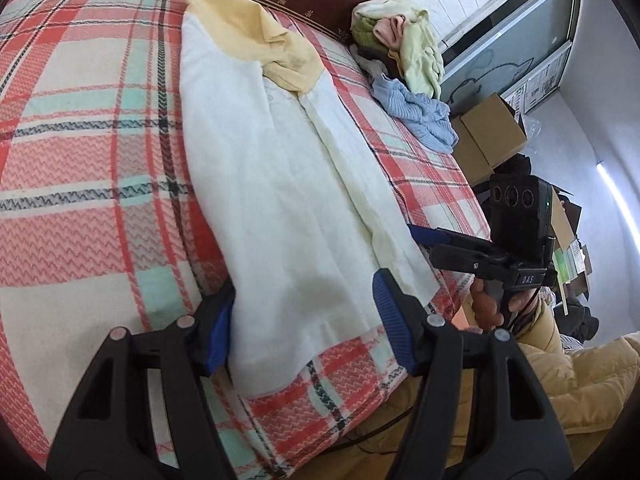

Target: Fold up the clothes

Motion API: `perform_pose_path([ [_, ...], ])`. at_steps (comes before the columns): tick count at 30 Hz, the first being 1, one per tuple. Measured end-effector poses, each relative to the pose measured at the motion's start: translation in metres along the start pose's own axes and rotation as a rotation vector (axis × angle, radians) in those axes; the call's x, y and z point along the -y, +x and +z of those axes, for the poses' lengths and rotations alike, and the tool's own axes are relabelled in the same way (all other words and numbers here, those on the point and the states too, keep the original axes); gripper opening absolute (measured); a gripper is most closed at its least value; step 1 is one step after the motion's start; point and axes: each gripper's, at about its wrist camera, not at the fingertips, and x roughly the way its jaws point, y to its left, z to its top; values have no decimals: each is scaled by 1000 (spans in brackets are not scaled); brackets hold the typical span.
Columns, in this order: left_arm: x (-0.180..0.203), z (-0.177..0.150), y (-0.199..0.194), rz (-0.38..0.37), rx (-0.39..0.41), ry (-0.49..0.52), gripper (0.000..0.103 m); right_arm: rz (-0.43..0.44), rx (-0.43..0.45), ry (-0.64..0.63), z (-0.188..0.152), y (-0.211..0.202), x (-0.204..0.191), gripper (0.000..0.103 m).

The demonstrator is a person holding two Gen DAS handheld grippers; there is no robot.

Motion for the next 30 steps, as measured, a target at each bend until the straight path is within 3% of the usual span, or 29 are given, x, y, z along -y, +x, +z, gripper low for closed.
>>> perform_pose_path([
  [3, -4, 1, -1, -25, -5, -38, 65, 39, -8, 6, -3, 2, -3, 74],
  [12, 1, 2, 0, 9, -43, -27, 65, 135, -27, 41, -8, 3, -1, 72],
  [15, 2, 3, 2, 42, -51, -23, 54, 121, -30, 37, -8, 6, -3, 72],
  [18, -2, 3, 1, 73, -54, -34, 40, 84, -34, 39, -9, 10, -2, 55],
  [20, -4, 3, -1, 95, -58, -41, 26, 54, -38, 57, -9, 12, 3, 23],
  [22, -6, 3, -2, 118, -63, -46, 18, 31, -42, 75, -9, 14, 8, 8],
  [25, -9, 3, -5, 112, -66, -69, 16, 48, -35, 77, -9, 11, 7, 8],
  [30, -15, 10, -15, -44, -54, -165, 16, 129, 4, 101, 1, 0, 3, 8],
])
